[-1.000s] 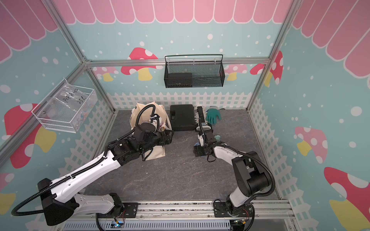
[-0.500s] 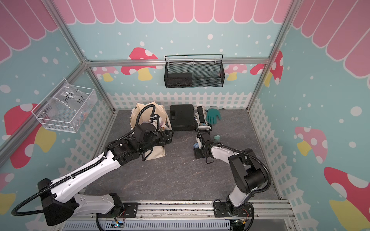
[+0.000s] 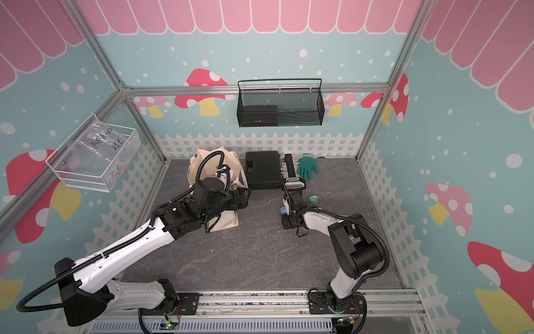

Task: Put the hourglass into the canvas bag
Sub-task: Pick up the hourglass from the center of the board.

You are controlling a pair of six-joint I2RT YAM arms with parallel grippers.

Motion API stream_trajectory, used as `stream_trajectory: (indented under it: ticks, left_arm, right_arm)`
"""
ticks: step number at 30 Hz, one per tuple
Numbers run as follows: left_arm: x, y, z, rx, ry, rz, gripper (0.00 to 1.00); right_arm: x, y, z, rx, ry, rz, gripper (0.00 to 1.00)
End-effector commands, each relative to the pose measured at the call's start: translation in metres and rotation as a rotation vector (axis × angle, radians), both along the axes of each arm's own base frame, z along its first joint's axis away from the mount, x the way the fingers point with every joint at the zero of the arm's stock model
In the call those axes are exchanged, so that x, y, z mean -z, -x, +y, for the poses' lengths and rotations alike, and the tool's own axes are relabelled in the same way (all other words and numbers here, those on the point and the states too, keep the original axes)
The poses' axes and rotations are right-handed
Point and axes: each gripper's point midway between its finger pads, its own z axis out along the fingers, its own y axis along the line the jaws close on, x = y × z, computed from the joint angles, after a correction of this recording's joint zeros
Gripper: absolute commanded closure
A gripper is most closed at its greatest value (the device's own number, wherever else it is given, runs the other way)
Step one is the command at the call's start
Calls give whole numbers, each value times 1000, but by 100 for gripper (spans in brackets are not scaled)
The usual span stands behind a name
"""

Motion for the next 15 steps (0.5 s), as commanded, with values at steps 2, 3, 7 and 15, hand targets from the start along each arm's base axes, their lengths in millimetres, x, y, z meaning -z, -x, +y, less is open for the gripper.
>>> stream_trajectory:
  ticks: [2,3,7,15]
  left_arm:
    - [-10,-1,0,-9,11,-19,11]
    - [-10,-1,0,-8,11,-20,11]
    - [-12,-2,0,-10,11,-25,11]
    - [-17,-2,2,-15,9,-39,11]
  right_arm:
    - [6,7,2,-16,6,26,64]
    - [6,6,3,-17,2,24,65]
    - [1,4,9,-31,-24,12,71]
    - [-11,1,15,-44,-61,-18,77]
